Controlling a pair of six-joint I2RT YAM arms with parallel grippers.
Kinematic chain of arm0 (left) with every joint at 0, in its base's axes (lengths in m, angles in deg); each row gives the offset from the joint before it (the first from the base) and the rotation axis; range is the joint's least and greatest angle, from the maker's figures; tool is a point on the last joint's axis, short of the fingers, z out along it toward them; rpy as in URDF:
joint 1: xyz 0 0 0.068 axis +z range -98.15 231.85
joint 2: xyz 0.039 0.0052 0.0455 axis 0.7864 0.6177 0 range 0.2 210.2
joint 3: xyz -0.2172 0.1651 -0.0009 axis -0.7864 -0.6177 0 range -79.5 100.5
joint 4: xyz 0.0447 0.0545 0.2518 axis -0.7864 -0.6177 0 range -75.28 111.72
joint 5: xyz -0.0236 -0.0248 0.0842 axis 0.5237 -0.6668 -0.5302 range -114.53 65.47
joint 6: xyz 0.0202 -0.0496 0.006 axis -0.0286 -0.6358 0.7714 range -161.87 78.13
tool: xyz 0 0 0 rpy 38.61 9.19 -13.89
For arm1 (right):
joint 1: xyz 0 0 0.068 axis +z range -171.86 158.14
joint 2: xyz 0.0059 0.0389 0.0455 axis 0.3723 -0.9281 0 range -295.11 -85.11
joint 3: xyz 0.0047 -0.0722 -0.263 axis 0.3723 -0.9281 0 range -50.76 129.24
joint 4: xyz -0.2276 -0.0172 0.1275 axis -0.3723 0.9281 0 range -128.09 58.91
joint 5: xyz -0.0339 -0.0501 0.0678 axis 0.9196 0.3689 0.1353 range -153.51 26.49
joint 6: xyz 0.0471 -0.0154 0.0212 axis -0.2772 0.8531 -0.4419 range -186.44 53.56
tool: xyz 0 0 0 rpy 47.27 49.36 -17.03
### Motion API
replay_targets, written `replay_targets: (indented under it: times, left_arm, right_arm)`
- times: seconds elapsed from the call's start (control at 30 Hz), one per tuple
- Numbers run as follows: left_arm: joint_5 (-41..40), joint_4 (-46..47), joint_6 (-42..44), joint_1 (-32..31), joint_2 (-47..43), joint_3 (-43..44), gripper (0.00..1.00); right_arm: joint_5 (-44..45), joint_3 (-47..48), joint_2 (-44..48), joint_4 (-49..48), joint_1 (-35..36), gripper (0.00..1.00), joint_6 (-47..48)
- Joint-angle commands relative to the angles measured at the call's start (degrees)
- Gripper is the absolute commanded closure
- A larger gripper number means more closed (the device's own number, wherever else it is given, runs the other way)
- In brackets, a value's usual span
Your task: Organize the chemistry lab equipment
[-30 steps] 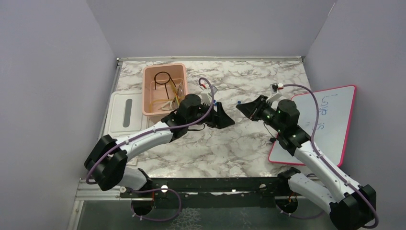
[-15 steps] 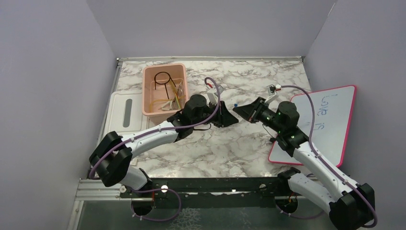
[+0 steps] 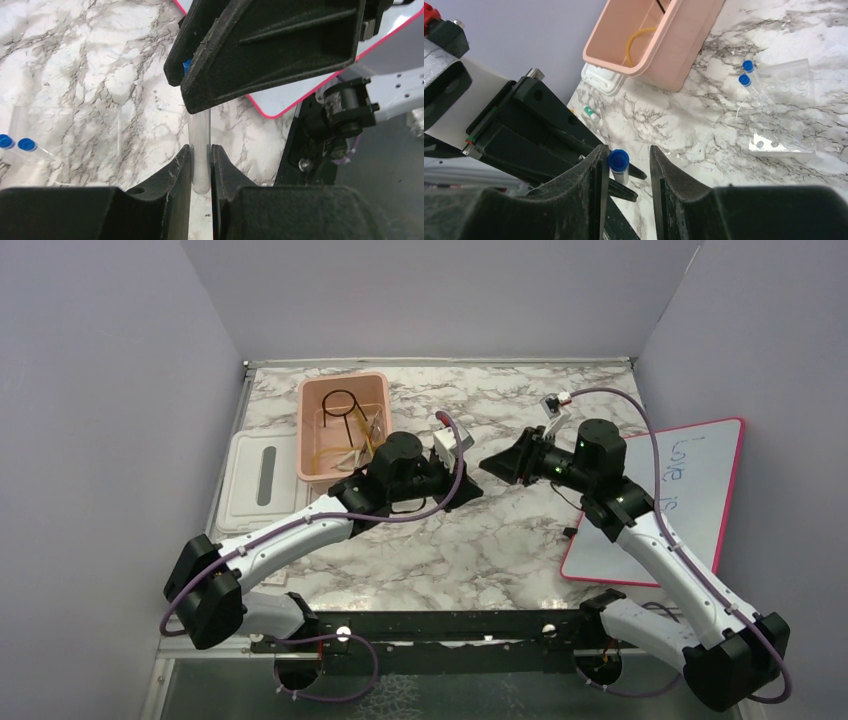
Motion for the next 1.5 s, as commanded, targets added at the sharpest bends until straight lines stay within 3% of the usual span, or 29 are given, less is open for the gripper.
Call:
replay_targets:
  times: [0.0, 0.2, 0.7, 0.93, 1.13, 1.2, 1.27, 1.33, 1.47]
  left_arm:
    - [1.2, -3.6, 9.4, -0.5, -2.9, 1.5, 0.86]
    - [-1.3, -6.4, 11.3, -0.5, -2.7, 3.0, 0.86]
    - [-2.1, -8.9, 11.3, -0.6, -2.0, 4.7, 0.85]
    - [-1.6, -9.8, 11.4, -0.6, -1.4, 5.1, 0.85]
    - [-1.4, -10.4, 11.7, -0.6, -1.6, 5.5, 0.84]
    - [-2.2, -11.4, 11.3, -0.6, -1.6, 6.1, 0.76]
    - [-4.0, -12.9, 10.6, -0.6, -1.6, 6.8, 0.54]
    - [-7.2, -14.9, 9.9, -0.6, -2.1, 7.7, 0.39]
    - [-17.0, -19.5, 9.0, -0.6, -4.5, 8.8, 0.28]
  right_arm:
    - [-4.5, 2.9, -1.2, 7.6, 0.1, 0.64, 5.3]
    - [-9.6, 4.2, -1.4, 8.3, 0.1, 0.81, 5.9]
    - [-14.4, 5.5, -3.6, 9.2, 0.0, 0.8, 7.7]
    - [-15.7, 5.8, -3.9, 9.2, 0.0, 0.7, 8.8]
    - [-14.0, 5.7, -4.0, 8.7, 0.0, 0.88, 9.2]
    - [-12.6, 5.5, -3.7, 8.2, 0.0, 0.91, 9.3]
    - [-9.9, 5.3, -3.3, 8.0, 0.1, 0.92, 10.0]
    - [-6.9, 5.1, -3.2, 7.6, 0.0, 0.93, 11.1]
    - [1.1, 4.8, -4.2, 7.4, 0.1, 0.93, 13.5]
